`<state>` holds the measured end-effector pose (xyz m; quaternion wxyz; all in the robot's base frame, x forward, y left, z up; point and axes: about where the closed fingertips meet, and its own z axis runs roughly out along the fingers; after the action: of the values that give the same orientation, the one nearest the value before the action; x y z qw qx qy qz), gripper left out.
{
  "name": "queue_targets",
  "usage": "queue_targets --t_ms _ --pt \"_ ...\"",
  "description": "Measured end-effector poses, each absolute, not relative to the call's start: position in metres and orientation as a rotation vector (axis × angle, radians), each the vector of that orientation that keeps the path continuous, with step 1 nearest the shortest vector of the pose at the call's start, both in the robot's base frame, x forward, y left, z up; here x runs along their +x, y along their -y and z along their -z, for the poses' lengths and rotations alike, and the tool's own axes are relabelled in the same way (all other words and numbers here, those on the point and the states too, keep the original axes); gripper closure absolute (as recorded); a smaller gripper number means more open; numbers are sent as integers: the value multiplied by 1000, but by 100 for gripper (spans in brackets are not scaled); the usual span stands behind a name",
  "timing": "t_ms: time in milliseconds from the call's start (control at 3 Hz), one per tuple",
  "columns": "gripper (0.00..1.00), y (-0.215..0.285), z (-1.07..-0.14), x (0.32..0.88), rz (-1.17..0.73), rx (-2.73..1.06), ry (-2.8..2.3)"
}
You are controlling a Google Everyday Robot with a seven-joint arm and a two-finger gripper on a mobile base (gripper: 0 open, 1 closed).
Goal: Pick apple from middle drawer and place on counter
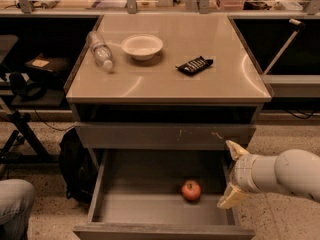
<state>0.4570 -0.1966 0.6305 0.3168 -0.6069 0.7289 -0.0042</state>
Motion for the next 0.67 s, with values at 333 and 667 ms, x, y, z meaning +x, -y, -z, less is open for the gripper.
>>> queue_targets --t_ms 333,667 --pt "0 202 -599 455 -74 -1556 -1960" --pt "0 196 -528 452 -228 -1424 -2070"
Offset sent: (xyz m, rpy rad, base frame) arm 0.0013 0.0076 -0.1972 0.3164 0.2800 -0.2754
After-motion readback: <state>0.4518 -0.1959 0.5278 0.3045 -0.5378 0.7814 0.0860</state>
